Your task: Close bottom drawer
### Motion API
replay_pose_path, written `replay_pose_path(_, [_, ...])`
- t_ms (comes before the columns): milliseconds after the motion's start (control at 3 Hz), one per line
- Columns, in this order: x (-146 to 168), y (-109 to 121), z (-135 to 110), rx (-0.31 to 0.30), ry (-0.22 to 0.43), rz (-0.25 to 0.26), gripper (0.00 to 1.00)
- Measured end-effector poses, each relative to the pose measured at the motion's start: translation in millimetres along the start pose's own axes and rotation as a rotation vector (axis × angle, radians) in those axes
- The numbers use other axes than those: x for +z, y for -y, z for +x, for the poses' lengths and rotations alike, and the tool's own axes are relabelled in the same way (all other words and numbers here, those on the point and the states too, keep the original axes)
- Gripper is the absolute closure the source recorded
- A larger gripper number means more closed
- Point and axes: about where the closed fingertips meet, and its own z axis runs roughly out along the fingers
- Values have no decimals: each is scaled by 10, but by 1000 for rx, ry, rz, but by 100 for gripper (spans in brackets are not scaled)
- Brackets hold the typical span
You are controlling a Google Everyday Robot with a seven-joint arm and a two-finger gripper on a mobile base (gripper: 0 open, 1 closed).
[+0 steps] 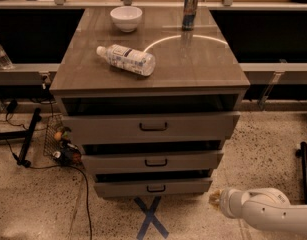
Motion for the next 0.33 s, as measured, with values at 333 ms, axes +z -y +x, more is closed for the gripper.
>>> replay_pose_path(333, [52, -4, 30, -3, -6, -9, 100])
